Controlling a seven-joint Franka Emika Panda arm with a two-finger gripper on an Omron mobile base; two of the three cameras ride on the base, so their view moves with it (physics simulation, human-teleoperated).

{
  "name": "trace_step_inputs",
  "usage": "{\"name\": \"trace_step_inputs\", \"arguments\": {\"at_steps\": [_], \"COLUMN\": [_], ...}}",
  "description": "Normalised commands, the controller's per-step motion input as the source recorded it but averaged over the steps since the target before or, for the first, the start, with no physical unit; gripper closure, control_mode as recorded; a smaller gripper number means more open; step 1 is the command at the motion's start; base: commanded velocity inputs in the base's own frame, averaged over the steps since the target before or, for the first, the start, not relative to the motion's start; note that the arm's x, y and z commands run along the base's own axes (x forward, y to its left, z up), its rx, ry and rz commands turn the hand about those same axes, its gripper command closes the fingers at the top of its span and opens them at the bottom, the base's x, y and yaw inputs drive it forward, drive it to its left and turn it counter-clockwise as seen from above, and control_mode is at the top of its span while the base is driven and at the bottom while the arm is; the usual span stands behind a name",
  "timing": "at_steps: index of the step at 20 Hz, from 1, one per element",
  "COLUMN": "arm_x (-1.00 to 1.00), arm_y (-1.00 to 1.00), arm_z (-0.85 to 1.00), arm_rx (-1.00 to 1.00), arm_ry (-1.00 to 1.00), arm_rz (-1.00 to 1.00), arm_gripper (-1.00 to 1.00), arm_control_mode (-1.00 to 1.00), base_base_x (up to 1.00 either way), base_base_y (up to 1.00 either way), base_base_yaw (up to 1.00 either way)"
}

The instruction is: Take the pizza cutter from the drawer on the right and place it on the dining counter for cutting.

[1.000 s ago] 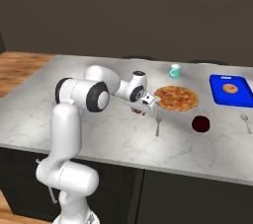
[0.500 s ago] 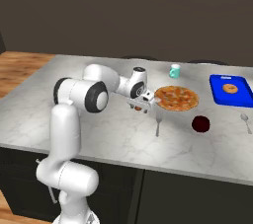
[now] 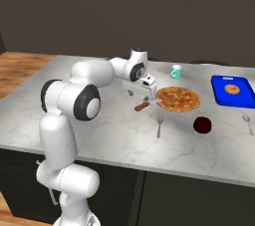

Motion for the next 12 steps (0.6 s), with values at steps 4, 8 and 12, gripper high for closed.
{"name": "trace_step_inputs", "arguments": {"at_steps": [4,8,12], "arm_x": [-0.95,-1.0,-1.0], "arm_y": [-0.03,0.0,0.06], "arm_z": [0.74,0.48,0.34], "arm_rx": [0.0,-0.02,-0.04], "arm_ry": [0.0,0.0,0.0], "arm_rz": [0.01,0.0,0.0], "arm_gripper": [-1.0,-1.0,-1.0], "arm_control_mode": [-1.0,-1.0,-1.0], "base_base_x": [0.0,0.0,0.0], "base_base_y": [0.0,0.0,0.0], "base_base_yaw": [0.0,0.0,0.0]}}
